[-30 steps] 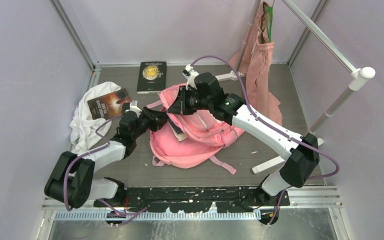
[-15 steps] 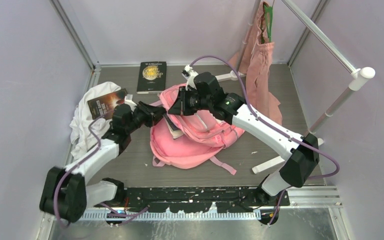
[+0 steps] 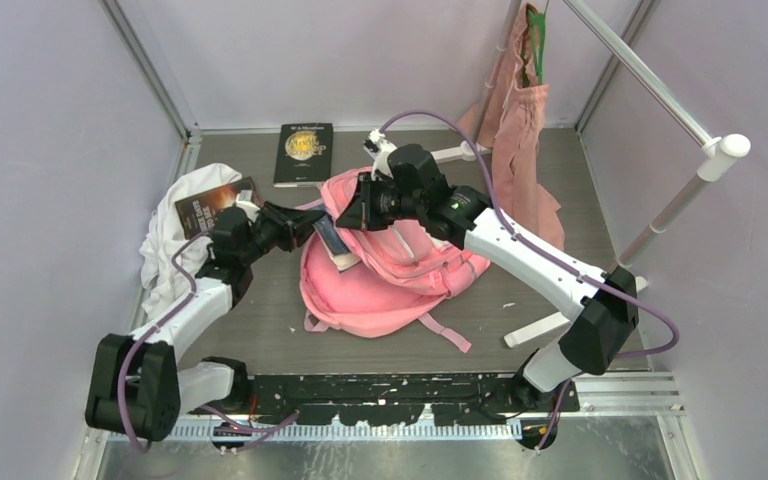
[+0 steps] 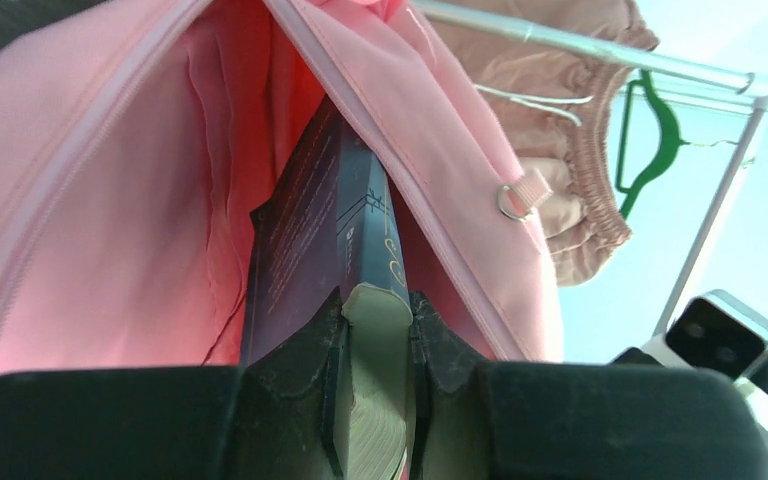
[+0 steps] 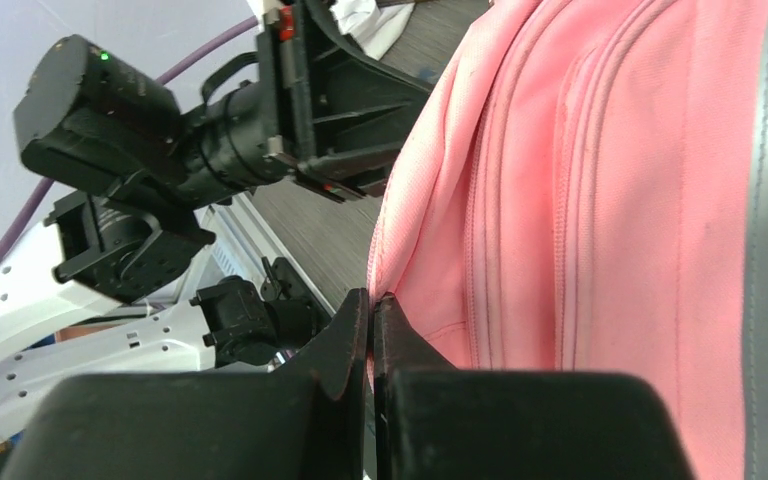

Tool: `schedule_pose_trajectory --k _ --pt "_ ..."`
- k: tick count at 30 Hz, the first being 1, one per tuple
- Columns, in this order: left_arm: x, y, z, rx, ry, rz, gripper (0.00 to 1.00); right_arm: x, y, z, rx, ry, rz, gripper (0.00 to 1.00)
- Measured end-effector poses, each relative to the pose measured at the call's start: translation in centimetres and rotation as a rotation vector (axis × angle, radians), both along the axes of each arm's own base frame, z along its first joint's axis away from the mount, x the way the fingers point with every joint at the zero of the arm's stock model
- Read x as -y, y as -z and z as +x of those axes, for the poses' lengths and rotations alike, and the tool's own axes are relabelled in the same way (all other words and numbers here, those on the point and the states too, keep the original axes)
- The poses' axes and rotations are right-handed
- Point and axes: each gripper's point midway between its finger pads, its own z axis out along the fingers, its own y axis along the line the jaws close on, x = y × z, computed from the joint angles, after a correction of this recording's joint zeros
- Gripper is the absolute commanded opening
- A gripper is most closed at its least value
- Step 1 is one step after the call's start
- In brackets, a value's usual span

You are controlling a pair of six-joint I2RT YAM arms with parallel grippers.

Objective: Pack the student bag
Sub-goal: Place the book in the student bag.

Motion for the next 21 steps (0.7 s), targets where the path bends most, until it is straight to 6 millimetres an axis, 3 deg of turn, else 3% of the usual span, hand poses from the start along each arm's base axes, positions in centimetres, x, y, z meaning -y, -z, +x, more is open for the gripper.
schedule_pose_trajectory --k 11,21 --pt "7.1 5.1 -0.1 -0.077 0.175 0.026 0.0 -0.6 0.9 -0.4 -0.031 -0.029 -0.016 0.01" --pt "10.3 9.0 1.3 -0.043 0.211 0.037 0.0 -0.8 1.2 -0.5 -0.039 -0.035 -0.022 0.01"
